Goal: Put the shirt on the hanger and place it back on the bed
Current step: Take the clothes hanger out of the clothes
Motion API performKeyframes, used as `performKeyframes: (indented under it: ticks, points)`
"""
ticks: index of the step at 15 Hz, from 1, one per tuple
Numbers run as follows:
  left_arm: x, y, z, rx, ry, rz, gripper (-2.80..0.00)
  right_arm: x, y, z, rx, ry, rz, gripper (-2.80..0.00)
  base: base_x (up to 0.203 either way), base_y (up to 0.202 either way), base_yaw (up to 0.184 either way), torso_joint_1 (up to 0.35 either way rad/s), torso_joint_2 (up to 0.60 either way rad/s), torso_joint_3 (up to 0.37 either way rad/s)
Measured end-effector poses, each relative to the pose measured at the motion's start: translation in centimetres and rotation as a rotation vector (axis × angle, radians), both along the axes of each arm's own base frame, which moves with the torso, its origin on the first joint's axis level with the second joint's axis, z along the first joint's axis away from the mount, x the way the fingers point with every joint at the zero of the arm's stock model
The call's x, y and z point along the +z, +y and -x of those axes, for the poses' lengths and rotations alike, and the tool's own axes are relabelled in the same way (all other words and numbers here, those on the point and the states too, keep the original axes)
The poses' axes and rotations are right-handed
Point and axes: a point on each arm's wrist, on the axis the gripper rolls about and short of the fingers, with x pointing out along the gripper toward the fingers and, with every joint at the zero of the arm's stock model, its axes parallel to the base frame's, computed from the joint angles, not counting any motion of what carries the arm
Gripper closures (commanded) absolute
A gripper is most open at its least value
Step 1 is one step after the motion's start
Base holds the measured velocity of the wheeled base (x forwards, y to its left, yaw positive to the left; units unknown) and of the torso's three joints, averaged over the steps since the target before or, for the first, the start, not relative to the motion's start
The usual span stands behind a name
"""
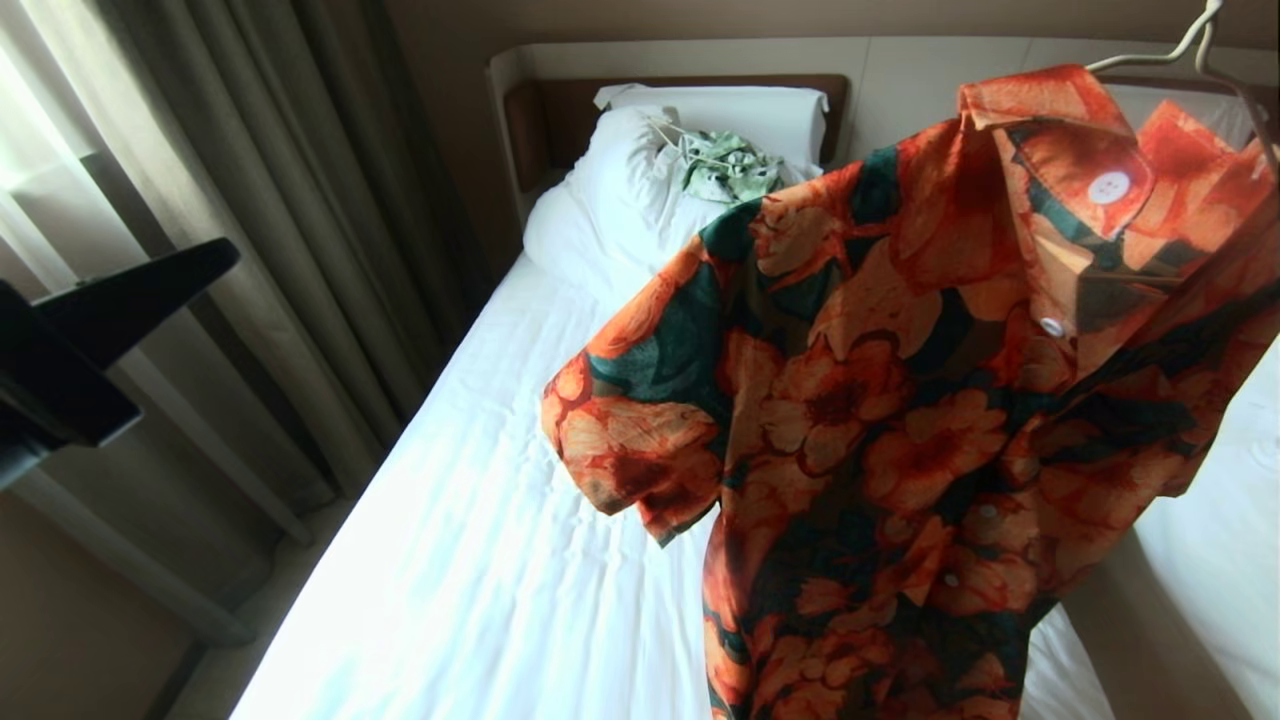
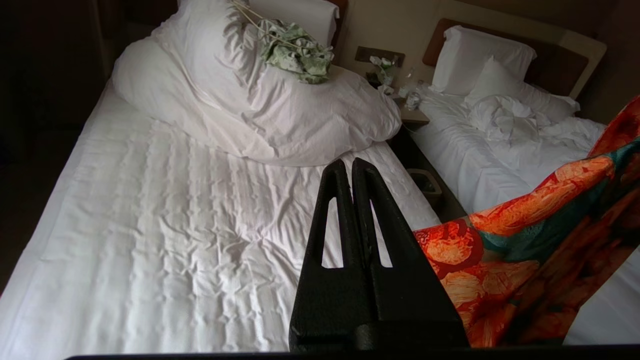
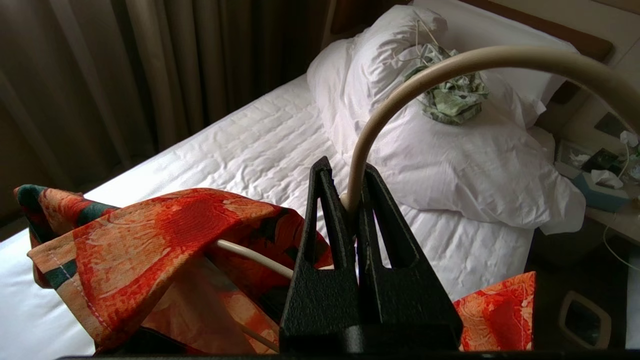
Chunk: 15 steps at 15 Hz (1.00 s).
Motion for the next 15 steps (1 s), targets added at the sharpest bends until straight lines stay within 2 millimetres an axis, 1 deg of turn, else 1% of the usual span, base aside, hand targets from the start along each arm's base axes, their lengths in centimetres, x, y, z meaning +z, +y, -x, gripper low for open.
performKeyframes:
  ticks: [3,7,12,15]
  points:
    - [0.24,0.15,0.2,0.0,-0.011,0.006,0.0,-0.12,0.02,-0.64,-0.018,-0.004,0.02,0.0,0.0,0.0,0.0,0.153,-0.35,-0.21]
    - [0.28,0.18,0.24,0.0,-0.012,0.007,0.0,-0.17,-0.25,-0.87,-0.034,0.0,0.021,0.0,0.0,0.0,0.0,0.134,-0.31,-0.173]
    - [0.23,0.24,0.25,0.003,-0.011,0.007,0.0,0.01,-0.45,-0.45,-0.043,-0.008,0.016,0.0,0.0,0.0,0.0,0.0,0.0,0.0]
    - [0.23,0.26,0.26,0.004,-0.011,0.007,0.0,0.15,-0.69,-0.7,-0.153,-0.009,0.005,0.0,0.0,0.0,0.0,0.0,0.0,0.0]
